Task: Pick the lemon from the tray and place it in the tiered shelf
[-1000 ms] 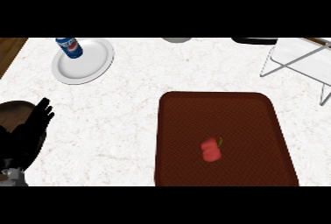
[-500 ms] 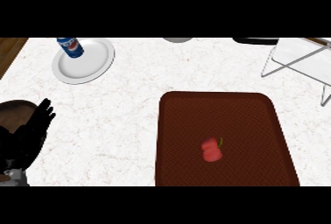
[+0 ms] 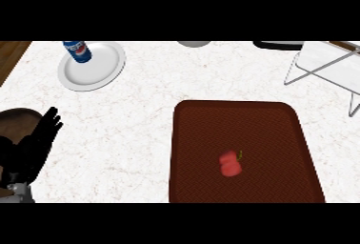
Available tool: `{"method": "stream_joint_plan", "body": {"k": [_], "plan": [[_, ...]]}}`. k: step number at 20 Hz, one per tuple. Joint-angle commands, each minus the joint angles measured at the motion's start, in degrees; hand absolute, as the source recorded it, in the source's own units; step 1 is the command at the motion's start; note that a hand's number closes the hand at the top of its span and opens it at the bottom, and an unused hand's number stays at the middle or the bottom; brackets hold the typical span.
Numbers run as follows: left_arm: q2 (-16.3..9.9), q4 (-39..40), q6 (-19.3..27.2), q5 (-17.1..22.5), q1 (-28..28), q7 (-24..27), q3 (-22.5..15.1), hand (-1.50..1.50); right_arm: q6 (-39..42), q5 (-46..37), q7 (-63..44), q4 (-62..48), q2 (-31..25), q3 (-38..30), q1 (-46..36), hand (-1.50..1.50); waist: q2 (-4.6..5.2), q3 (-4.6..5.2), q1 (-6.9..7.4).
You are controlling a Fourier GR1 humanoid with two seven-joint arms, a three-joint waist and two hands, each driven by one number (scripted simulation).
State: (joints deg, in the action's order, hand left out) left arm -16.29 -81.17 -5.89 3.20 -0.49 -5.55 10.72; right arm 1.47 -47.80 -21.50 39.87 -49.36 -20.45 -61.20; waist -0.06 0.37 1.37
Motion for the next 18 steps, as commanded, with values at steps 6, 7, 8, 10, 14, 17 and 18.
{"method": "stream_joint_plan", "body": {"k": [6,7,8,10,14,17,18], "plan": [[0.45,1.99,-0.38,0.18,-1.33,0.75,0.69,0.00,-7.38,-1.02,7.03,-10.00,1.87,-0.08,-1.91,-1.50,0.66,-0.39,0.35],[-1.14,0.29,0.15,0.55,-3.74,-4.33,1.38,0.00,-8.01,0.87,9.69,-9.54,0.68,-2.06,0.65,-1.50,0.49,-0.43,-0.23],[0.76,0.18,-0.79,-0.30,1.14,1.67,0.17,0.00,-8.82,1.06,9.95,-9.89,1.13,-2.14,-0.33,-1.50,0.45,-0.40,0.07],[0.57,1.46,0.25,-1.04,-0.62,1.59,0.58,0.00,-5.24,3.15,9.05,-11.63,-0.97,-3.95,-4.73,-1.50,0.52,-0.38,0.08],[-0.28,-0.23,0.06,-0.61,-0.53,-0.73,1.12,0.00,-4.98,7.86,8.22,-12.48,-0.22,-8.07,-5.84,-1.50,0.39,-0.40,-0.06],[0.53,3.13,-0.24,-1.03,-0.55,1.72,0.99,0.00,-1.16,11.95,8.11,-10.67,-1.12,-10.66,-5.72,-1.50,0.09,-0.34,-1.22],[-0.22,0.13,-1.19,0.83,-0.36,-1.23,1.74,0.00,-3.30,12.66,10.56,-12.33,-1.50,-11.87,-3.83,-1.50,0.23,-0.41,-0.65]]}}
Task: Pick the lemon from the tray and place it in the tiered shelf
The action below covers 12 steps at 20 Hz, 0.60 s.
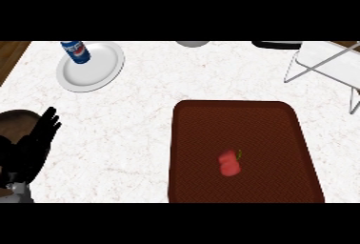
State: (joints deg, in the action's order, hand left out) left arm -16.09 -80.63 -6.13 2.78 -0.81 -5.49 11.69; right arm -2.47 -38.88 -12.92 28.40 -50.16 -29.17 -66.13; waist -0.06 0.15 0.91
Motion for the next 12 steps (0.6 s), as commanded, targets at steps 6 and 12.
{"method": "stream_joint_plan", "body": {"k": [6,12], "plan": [[0.57,-3.31,1.64,-0.60,0.07,-3.08,0.04,0.00,4.11,9.86,-0.93,5.78,-5.06,-7.44,0.85,-1.50,-0.23,-0.14,-1.25],[-0.18,-0.61,-0.78,1.10,2.29,-0.39,1.92,0.00,12.80,14.95,-6.68,13.28,-13.69,-11.14,4.62,-1.50,-0.52,-0.07,-2.23]]}}
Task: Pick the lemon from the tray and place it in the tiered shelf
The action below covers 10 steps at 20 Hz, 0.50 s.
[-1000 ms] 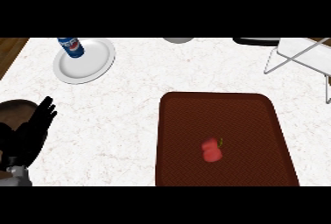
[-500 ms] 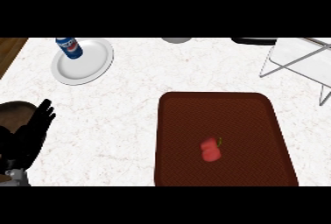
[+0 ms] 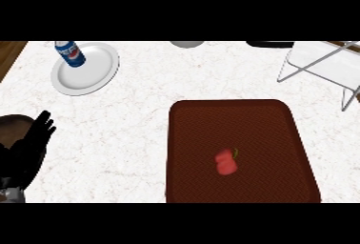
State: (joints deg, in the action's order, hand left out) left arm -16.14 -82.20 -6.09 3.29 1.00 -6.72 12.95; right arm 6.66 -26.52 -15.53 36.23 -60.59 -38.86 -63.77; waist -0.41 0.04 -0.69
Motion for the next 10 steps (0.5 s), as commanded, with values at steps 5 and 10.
{"method": "stream_joint_plan", "body": {"k": [5,10], "plan": [[-0.85,1.26,-0.26,0.21,-0.54,0.43,1.32,0.00,13.13,5.46,-5.22,1.53,-17.41,-8.01,8.59,-1.50,-0.02,-0.05,-1.28],[1.84,-4.07,1.14,-0.61,4.04,-0.25,-0.40,0.00,24.48,9.20,-2.28,-2.68,-27.45,-16.94,18.29,-1.50,-0.36,-0.19,-1.94]]}}
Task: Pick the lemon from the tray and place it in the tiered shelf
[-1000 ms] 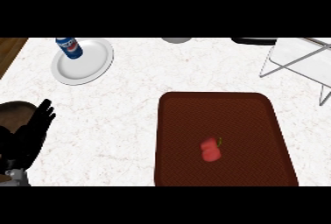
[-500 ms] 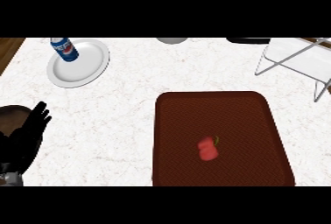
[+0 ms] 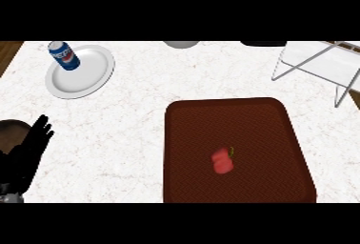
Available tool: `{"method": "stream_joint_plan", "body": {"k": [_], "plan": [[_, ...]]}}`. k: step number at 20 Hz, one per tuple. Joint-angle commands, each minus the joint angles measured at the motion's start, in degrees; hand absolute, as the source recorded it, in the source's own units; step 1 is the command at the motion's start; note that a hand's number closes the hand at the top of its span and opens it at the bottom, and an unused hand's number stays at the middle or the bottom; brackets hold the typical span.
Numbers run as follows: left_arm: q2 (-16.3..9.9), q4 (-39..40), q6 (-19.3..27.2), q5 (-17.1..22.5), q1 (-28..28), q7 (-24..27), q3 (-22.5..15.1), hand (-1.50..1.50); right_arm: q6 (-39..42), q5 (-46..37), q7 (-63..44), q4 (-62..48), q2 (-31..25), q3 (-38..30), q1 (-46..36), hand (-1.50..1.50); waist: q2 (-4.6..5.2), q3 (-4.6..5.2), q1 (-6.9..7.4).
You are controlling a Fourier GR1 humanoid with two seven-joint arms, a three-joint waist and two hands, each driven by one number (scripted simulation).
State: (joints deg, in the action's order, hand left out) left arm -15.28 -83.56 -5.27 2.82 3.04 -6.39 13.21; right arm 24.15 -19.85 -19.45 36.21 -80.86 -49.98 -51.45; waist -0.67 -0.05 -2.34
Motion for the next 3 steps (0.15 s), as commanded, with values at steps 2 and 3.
{"method": "stream_joint_plan", "body": {"k": [2,3], "plan": [[-0.23,1.16,-0.46,-0.15,0.51,1.45,0.51,0.00,10.27,3.22,4.08,-5.15,-10.36,-9.73,9.86,-1.50,0.01,-0.07,-1.03],[-0.81,-0.54,-0.35,0.88,0.23,-1.03,1.36,0.00,10.10,2.80,5.71,-5.92,-10.94,-12.16,12.87,-1.50,-0.08,-0.12,-1.19]]}}
